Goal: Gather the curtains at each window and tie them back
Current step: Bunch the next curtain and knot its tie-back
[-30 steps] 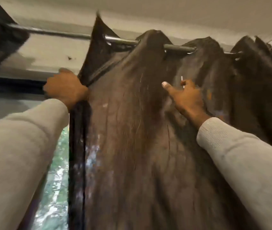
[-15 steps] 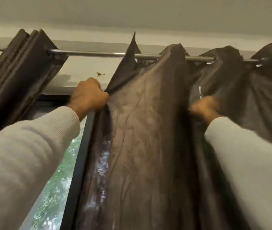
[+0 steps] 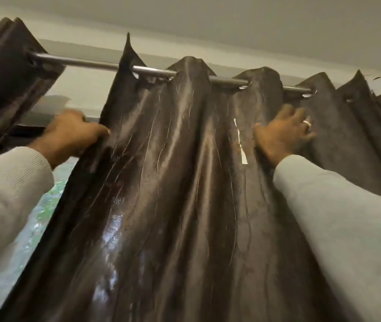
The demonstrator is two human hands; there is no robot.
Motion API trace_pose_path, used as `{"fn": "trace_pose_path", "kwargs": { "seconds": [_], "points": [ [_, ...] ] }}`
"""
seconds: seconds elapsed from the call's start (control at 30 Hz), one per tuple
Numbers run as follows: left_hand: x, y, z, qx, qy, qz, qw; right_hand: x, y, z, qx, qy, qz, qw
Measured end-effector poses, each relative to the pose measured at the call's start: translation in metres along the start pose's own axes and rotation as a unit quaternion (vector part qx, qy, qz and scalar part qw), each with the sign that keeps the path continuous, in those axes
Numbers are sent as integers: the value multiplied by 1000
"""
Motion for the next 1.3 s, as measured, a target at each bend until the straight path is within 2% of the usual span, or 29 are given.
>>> {"fn": "trace_pose_path", "kwargs": {
  "seconds": [0.07, 0.1, 0.17, 0.27, 0.3, 0.37, 0.43, 0.47, 0.5, 0.53, 0.57, 0.63, 0.67, 0.7, 0.77, 0.83, 0.9, 0.97, 1.03, 1.07, 1.17, 1.2, 1.23, 1.3],
  "points": [
    [-8, -17, -12, -55, 17, -20, 998, 12, -43, -9, 59, 62, -92, 992],
    [-12, -24, -17, -80, 26, -24, 996, 15, -55, -16, 85, 109, -108, 985],
    [-18, -37, -31, -120, 49, -30, 991, 12, -59, -22, 113, 161, -81, 977],
    [-21, -56, -50, -124, 48, -59, 989, -4, -16, -30, 160, 132, 12, 978],
    [-28, -65, -58, -133, 59, -67, 987, -9, 7, -39, 221, 157, 56, 961],
    [-37, -83, -73, -152, 77, -83, 982, -26, 58, -57, 350, 289, 143, 879],
    [-46, -96, -83, -166, 88, -93, 978, -26, 84, -56, 463, 365, 173, 789],
    [-47, -100, -87, -170, 94, -92, 977, -21, 82, -48, 480, 381, 178, 770],
    [-49, -104, -90, -176, 98, -87, 976, -12, 74, -43, 479, 384, 180, 768],
    [-50, -107, -91, -185, 101, -82, 974, -1, 61, -38, 469, 360, 175, 787],
    [-51, -109, -91, -191, 102, -77, 973, 14, 46, -33, 435, 305, 175, 829],
    [-49, -111, -88, -194, 87, -65, 975, 43, 12, -29, 270, 147, 167, 937],
    [-47, -111, -85, -196, 75, -57, 976, 50, -4, -25, 190, 89, 154, 966],
    [-45, -111, -83, -192, 64, -49, 978, 55, -21, -27, 133, 62, 134, 980],
    [-41, -108, -76, -149, 13, -37, 988, 60, -52, -31, 97, 48, 80, 991],
    [-38, -104, -70, -90, -42, -36, 994, 64, -77, -40, 109, 71, 22, 991],
    [-38, -103, -71, -63, -52, -37, 996, 63, -86, -51, 140, 100, -4, 985],
    [-44, -106, -79, -80, -12, -46, 996, 53, -69, -57, 167, 115, 26, 979],
    [-51, -116, -98, -120, 41, -66, 990, 36, -26, -61, 216, 138, 107, 961],
    [-55, -125, -108, -135, 61, -81, 986, 26, 2, -65, 259, 173, 167, 935],
    [-62, -157, -136, -169, 112, -130, 970, 9, 68, -69, 420, 322, 273, 803],
    [-63, -165, -139, -177, 121, -137, 967, 12, 75, -60, 429, 335, 291, 787],
    [-62, -169, -138, -180, 126, -134, 966, 21, 75, -54, 422, 323, 298, 793],
    [-58, -168, -130, -184, 111, -113, 970, 45, 52, -42, 418, 232, 249, 842]
  ]
}}
Point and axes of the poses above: each hand's wrist, its own x-axis towards the middle knuckle, its own z-axis out of the back of the hand, y = z × x, the point moved 5 cm from there along x, towards the middle knuckle, and after that the axes turned 9 degrees about z, right-handed, at the moved point
